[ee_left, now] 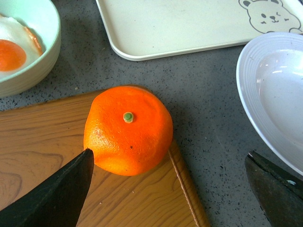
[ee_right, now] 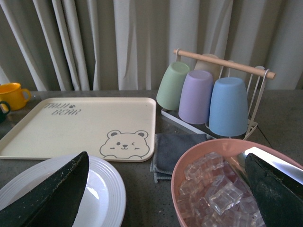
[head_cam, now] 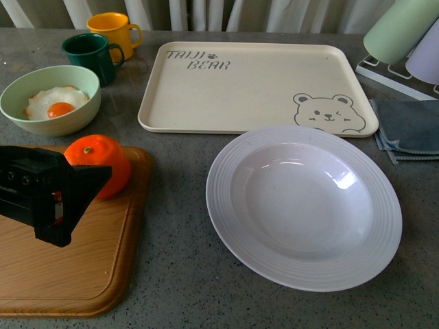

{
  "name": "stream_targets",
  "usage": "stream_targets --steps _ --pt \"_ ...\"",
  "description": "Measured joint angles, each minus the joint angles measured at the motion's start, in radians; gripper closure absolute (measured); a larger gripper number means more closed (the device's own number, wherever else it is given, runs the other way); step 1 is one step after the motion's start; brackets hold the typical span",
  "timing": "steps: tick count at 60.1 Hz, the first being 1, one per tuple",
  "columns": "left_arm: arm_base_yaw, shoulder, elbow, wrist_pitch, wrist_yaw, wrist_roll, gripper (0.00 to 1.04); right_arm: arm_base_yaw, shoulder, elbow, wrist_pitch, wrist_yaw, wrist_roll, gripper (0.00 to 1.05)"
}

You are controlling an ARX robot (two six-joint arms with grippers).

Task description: Place orange and plate with both arms

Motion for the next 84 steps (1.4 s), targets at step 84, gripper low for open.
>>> stream_targets --steps 84 --pt "-0.023 0.299 0.177 0.059 -0.098 0.066 0.26 0.000 0.000 0.000 0.000 0.000 0.000 0.09"
